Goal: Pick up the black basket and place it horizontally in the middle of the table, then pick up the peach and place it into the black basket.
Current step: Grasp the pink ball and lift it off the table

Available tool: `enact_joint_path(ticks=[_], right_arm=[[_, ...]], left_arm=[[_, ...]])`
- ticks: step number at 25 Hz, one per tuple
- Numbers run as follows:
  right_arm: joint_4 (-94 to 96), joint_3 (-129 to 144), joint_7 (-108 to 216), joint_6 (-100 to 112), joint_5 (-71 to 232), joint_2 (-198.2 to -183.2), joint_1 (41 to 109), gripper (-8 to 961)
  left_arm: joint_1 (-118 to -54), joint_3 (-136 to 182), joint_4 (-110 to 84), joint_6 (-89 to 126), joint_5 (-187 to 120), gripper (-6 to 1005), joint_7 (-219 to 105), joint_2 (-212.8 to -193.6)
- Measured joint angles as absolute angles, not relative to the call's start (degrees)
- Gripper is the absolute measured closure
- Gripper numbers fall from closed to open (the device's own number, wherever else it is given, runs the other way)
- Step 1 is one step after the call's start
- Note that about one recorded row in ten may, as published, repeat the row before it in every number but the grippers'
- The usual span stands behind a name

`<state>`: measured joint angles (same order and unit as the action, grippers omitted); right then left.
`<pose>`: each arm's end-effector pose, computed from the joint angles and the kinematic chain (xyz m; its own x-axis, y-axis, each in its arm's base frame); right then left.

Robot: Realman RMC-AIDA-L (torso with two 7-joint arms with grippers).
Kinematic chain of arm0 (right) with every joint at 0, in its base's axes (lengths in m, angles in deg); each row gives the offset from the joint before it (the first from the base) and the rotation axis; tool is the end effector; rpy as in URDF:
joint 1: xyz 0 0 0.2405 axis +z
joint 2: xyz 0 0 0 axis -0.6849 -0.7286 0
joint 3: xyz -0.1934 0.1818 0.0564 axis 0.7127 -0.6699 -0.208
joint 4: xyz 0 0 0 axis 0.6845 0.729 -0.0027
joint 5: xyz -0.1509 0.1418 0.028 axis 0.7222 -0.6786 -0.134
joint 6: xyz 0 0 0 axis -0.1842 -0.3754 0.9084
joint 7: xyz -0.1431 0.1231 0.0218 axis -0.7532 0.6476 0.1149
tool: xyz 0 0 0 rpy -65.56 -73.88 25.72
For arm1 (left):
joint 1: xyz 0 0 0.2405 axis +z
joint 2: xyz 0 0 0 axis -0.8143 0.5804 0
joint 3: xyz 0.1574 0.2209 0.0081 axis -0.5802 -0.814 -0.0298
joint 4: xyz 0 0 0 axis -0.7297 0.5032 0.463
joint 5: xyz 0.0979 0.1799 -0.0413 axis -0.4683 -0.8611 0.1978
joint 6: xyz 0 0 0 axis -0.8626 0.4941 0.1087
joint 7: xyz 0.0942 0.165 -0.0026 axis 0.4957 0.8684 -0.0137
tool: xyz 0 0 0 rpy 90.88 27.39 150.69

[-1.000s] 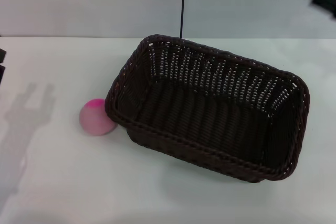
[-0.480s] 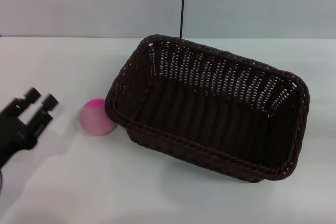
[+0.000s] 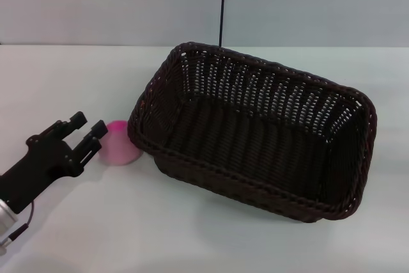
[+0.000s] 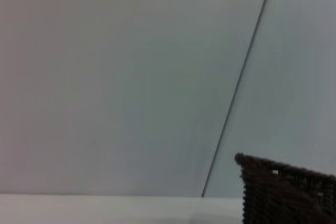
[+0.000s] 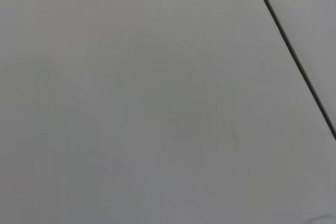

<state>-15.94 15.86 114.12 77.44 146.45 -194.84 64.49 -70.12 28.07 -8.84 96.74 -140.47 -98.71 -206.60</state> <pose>0.3542 0.3614 0.0736 0.3651 0.0225 -0.9307 -0.8818 -0.3120 -0.3535 -0.3504 0.2711 -0.0554 0.5460 0.2250 0.8070 0.7626 -0.5323 -0.3675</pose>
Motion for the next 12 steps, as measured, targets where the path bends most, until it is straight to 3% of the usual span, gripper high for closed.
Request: enact_joint_path(ticks=[12], right_arm=[[-15.4,15.4,114.1,77.2,146.4,-195.45,64.2,599]], left_arm=[[-72.6,24.4,-9.2,89.8,-140.5,555,-98.2,-206.68]])
